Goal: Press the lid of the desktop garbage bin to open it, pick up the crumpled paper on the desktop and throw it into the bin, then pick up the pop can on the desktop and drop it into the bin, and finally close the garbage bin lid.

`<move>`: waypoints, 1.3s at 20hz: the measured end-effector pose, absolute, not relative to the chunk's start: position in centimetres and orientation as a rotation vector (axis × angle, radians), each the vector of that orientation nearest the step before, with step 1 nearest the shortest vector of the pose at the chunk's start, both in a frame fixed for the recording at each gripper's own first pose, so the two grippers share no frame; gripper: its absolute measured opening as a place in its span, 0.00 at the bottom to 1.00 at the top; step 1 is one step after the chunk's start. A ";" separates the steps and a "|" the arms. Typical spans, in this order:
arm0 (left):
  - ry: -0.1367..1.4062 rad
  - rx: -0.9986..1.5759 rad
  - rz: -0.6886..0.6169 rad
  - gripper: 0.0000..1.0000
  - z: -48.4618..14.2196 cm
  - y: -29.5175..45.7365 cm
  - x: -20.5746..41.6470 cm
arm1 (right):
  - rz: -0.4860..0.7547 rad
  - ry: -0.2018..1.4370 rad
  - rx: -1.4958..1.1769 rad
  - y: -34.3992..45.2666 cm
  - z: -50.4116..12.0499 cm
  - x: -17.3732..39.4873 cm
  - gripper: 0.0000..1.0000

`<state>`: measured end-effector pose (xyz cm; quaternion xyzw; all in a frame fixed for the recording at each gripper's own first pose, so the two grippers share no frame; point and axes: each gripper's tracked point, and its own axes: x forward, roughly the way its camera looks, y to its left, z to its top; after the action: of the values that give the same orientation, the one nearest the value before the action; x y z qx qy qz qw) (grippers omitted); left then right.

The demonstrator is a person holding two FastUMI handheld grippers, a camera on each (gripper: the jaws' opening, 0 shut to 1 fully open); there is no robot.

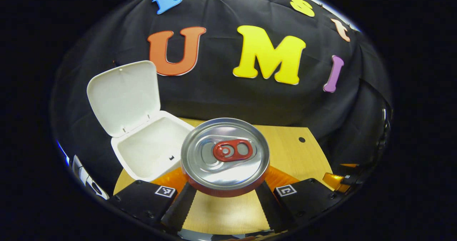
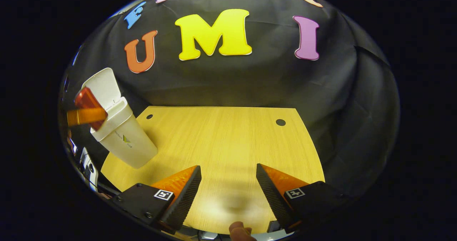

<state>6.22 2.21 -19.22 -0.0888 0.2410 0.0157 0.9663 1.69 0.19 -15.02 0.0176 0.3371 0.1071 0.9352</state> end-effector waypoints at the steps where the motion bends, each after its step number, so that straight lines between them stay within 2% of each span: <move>1: 0.473 -0.172 0.065 0.86 -18.7 3.7 6.6 | 0.231 0.695 0.048 1.1 -15.2 1.6 0.96; 6: 0.443 -0.169 0.204 0.86 -17.9 11.2 8.8 | 0.273 0.711 0.055 4.6 -15.6 1.6 0.96; 11: 0.481 -0.195 0.274 0.86 -21.0 16.5 11.8 | 0.277 0.722 0.034 5.8 -15.6 1.3 0.97; 16: 0.543 -0.244 0.309 0.87 -25.5 18.2 14.4 | 0.258 0.748 0.002 4.9 -16.5 0.5 0.97; 24: 0.547 -0.261 0.304 0.87 -26.2 17.7 14.1 | 0.234 0.787 0.029 3.3 -18.1 -0.2 0.96; 25: 0.545 -0.266 0.308 0.93 -26.1 17.6 13.8 | 0.237 0.789 0.027 3.3 -18.3 -0.3 0.96; 26: 0.537 -0.268 0.309 0.94 -25.8 17.3 13.6 | 0.243 0.791 0.026 3.3 -18.4 -0.3 0.97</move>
<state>13.62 17.29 -25.84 -0.1317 0.2633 0.1515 0.9436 -0.31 3.28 -18.42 0.0124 0.3843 0.1182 0.9155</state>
